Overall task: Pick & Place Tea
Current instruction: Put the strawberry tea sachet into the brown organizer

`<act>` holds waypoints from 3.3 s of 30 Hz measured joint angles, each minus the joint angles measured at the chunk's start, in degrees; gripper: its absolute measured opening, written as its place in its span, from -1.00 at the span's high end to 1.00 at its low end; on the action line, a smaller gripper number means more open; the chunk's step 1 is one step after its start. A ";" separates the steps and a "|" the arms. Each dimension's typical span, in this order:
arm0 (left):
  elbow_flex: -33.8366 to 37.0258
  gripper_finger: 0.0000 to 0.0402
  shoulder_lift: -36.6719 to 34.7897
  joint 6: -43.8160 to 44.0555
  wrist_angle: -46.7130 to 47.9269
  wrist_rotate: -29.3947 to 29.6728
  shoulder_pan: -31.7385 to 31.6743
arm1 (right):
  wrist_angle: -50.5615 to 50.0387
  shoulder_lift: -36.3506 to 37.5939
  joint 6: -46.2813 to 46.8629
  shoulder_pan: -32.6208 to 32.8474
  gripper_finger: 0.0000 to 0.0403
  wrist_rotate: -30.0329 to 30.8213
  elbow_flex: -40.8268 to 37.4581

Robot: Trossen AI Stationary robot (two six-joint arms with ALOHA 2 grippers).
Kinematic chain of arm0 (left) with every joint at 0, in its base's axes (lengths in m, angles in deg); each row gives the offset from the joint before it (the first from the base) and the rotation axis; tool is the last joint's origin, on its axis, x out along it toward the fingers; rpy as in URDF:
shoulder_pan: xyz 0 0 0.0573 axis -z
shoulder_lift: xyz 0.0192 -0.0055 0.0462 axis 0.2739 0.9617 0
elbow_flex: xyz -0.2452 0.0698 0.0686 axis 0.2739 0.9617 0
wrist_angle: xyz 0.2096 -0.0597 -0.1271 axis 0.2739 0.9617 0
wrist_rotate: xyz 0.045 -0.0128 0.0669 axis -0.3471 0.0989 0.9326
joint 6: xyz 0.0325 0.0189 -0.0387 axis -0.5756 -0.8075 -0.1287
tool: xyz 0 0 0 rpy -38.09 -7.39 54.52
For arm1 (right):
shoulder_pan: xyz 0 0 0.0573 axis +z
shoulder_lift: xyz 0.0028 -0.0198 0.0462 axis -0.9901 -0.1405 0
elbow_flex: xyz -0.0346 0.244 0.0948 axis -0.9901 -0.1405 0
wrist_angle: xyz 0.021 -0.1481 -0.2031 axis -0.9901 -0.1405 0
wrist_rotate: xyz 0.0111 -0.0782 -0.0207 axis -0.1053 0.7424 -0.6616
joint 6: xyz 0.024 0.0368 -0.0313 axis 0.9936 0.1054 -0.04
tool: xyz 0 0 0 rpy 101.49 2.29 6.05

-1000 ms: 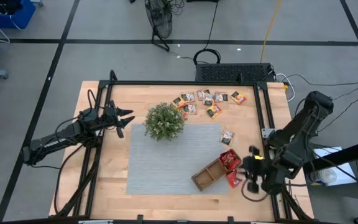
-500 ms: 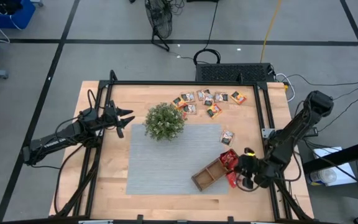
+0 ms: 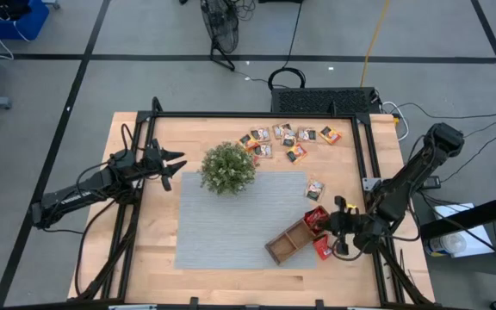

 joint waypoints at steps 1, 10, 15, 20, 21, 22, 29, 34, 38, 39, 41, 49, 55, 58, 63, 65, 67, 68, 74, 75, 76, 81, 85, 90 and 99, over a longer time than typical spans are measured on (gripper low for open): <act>0.01 0.27 0.01 0.00 0.00 0.02 0.00 | -0.09 -0.02 -2.09 -0.26 1.00 1.76 0.00; 0.00 0.27 -0.01 0.00 0.00 0.00 0.00 | 9.06 -0.24 -20.21 -1.62 0.99 5.51 0.00; 0.00 0.27 0.00 0.00 0.00 0.00 0.01 | 12.59 -0.22 -24.18 -0.61 1.00 2.75 0.04; 0.00 0.27 0.01 0.00 0.00 0.00 0.02 | 14.65 -0.22 -26.84 -0.54 1.00 4.32 0.04; 0.00 0.27 0.01 0.00 0.00 0.00 0.00 | 16.35 -0.20 -28.69 -0.54 1.00 4.28 0.04; 0.00 0.27 0.01 0.00 0.00 0.00 0.00 | 18.43 -0.20 -30.52 -0.54 0.99 4.23 0.04; 0.01 0.27 0.00 -0.01 0.00 0.00 0.00 | 34.11 -0.17 -46.06 -1.64 0.98 4.17 0.13; 0.00 0.27 -0.01 0.00 0.00 0.00 0.00 | 18.22 -2.55 -46.30 -2.53 0.78 10.25 8.16; 0.00 0.27 0.01 0.00 -0.02 0.00 0.00 | -11.94 -10.70 -25.58 -2.59 0.43 5.86 21.23; 0.00 0.27 0.01 0.00 0.00 0.00 0.00 | -18.45 -13.33 -19.93 -3.06 0.32 2.72 24.55; 0.01 0.27 0.00 0.00 -0.01 0.00 0.01 | -30.31 -18.31 -7.92 -4.38 0.14 -6.10 30.05; 0.00 0.27 0.01 0.00 -0.01 0.01 0.01 | -37.43 -29.58 25.62 -6.59 -0.18 -30.42 34.03; 0.01 0.27 0.01 0.00 0.00 0.01 0.00 | -34.96 -32.84 41.12 -7.02 -0.19 -30.29 31.70; 0.01 0.27 0.00 0.00 0.00 0.00 0.00 | -33.65 -34.36 45.30 -6.90 -0.17 -30.46 29.70; 0.00 0.27 0.00 0.00 0.00 0.00 0.00 | -27.03 -36.63 47.11 -6.48 -0.12 -31.91 27.78; 0.00 0.27 0.00 0.00 -0.01 0.01 0.00 | -25.51 -37.02 47.70 -6.48 -0.07 -31.92 27.67; 0.01 0.27 0.00 0.00 -0.01 0.02 0.00 | -25.09 -37.03 48.39 -6.20 -0.01 -32.12 27.63; 0.01 0.27 0.01 0.00 -0.02 0.02 0.02 | -25.03 -36.94 48.49 -6.11 0.04 -32.15 27.63; 0.01 0.27 0.01 0.00 -0.01 0.00 0.01 | -24.74 -36.41 48.51 -4.20 0.47 -34.31 27.63; 0.02 0.27 0.01 0.00 0.00 0.02 0.02 | -24.75 -36.39 48.53 -3.83 0.57 -34.88 27.63; 0.02 0.27 -0.01 0.00 0.00 0.00 0.00 | -24.65 -36.39 48.54 -3.40 0.66 -35.00 27.63; 0.02 0.27 -0.01 0.00 0.00 0.00 0.00 | -25.13 -35.00 49.06 -0.38 0.95 -31.13 28.47; 0.00 0.27 0.01 0.00 0.00 0.02 0.00 | -29.33 -31.39 50.53 2.43 0.98 -22.65 30.96; 0.00 0.27 0.00 0.00 -0.01 0.00 0.00 | -37.40 -28.57 52.78 4.66 0.99 -8.28 31.39; 0.00 0.27 -0.01 0.00 0.00 0.01 0.00 | -40.05 -28.69 55.09 5.12 0.99 3.73 24.30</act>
